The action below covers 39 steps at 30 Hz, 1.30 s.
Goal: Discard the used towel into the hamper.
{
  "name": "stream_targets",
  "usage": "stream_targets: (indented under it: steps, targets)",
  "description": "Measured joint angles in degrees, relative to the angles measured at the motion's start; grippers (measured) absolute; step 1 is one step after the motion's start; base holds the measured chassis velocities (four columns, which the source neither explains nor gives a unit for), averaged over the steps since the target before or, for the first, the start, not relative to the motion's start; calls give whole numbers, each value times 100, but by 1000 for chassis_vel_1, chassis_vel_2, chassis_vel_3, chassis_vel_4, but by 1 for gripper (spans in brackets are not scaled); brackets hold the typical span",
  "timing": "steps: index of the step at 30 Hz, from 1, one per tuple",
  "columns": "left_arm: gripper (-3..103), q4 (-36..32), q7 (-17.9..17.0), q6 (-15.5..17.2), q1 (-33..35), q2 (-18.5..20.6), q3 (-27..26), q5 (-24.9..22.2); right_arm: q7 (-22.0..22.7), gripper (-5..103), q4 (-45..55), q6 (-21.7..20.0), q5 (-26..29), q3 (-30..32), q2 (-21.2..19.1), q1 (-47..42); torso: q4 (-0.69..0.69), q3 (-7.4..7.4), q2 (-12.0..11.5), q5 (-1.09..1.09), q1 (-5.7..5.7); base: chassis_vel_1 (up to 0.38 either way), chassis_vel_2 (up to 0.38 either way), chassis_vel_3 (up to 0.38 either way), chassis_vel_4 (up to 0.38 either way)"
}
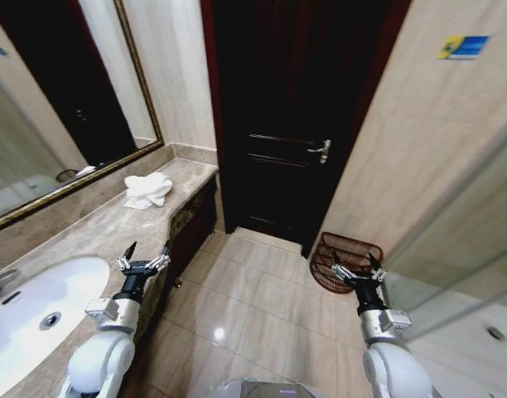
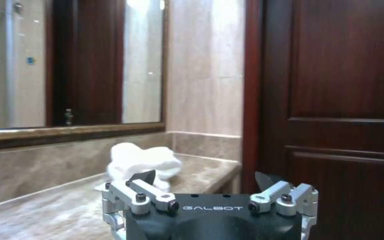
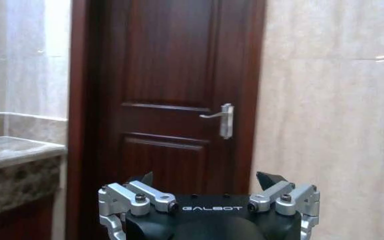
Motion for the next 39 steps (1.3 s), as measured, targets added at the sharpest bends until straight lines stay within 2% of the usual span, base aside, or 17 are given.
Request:
stream_targets:
  steps: [3, 7, 8, 9, 11, 12, 14, 16, 19, 22, 27, 30, 32, 35, 39]
  targets:
    - [100, 15, 2, 4, -16, 36, 38, 1, 1, 100, 10, 48, 0, 34, 26, -92, -1, 0, 0, -1, 0, 7, 206, 199, 10]
    - [100, -18, 34, -118, 94, 25, 85, 41, 45, 100, 196, 328, 14, 178, 92, -488, 2, 0, 0, 0, 0, 17, 236, 220, 7]
    - [100, -51, 49, -218, 151, 12, 125, 86, 67, 100, 287, 469, 52, 283, 133, -699, -1, 0, 0, -4, 0, 13, 212, 232, 20]
    - [100, -79, 57, -293, 178, 27, 156, 98, 87, 100, 364, 582, 83, 354, 167, -828, 3, 0, 0, 1, 0, -19, 212, 156, -38]
    - [100, -108, 72, -327, 188, 40, 170, 115, 145, 100, 388, 706, 98, 389, 184, -894, -1, 0, 0, 0, 0, -38, 150, 156, -38]
    - [100, -155, 105, -314, 188, 77, 190, 125, 286, 100, 346, 870, 86, 403, 208, -906, 1, 0, 0, -3, 0, -38, 104, 123, -36]
    - [100, -264, 116, -242, 151, 151, 177, 173, 511, 100, 216, 1084, 41, 415, 298, -829, -2, 1, 0, 4, 2, -83, 85, 85, -67]
    - [100, -330, 95, -172, 102, 207, 160, 193, 656, 100, 215, 1001, 85, 364, 238, -730, -5, 1, 0, 2, 4, -76, 46, 62, -67]
    - [100, -540, 11, 62, 52, 245, 151, 199, 928, 100, 167, 703, 214, 212, -107, -488, 0, 1, 0, 0, 4, -37, 11, 20, -31]
    - [100, -646, -42, 161, 55, 145, 200, 209, 792, 100, 103, 710, 168, 224, -281, -442, 1, 1, 0, 0, 2, 0, 0, 0, 0]
    - [100, -753, -72, 162, 100, 33, 243, 313, 672, 100, 406, 784, 257, 264, -304, -782, -1, 0, 0, 0, 0, 0, 0, 0, 0]
    - [100, -827, -121, 190, 64, -1, 209, 312, 693, 100, 667, 753, 240, 269, -492, -910, -2, 0, 0, -1, 0, 0, 0, 0, 0]
    - [100, -861, -136, 216, 57, -12, 194, 298, 761, 100, 726, 696, 217, 249, -583, -904, -2, 0, 0, 0, 0, 0, 0, 0, 0]
    - [100, -900, -140, 252, 87, -20, 201, 256, 972, 100, 979, 284, 275, 176, -711, -868, 1, 0, 0, 0, 0, 0, 0, 0, 0]
    - [100, -793, -124, 220, 40, -34, 228, 287, 987, 100, 995, 255, 257, 180, -688, -948, 0, 0, 0, 0, 0, 0, 0, 0, 0]
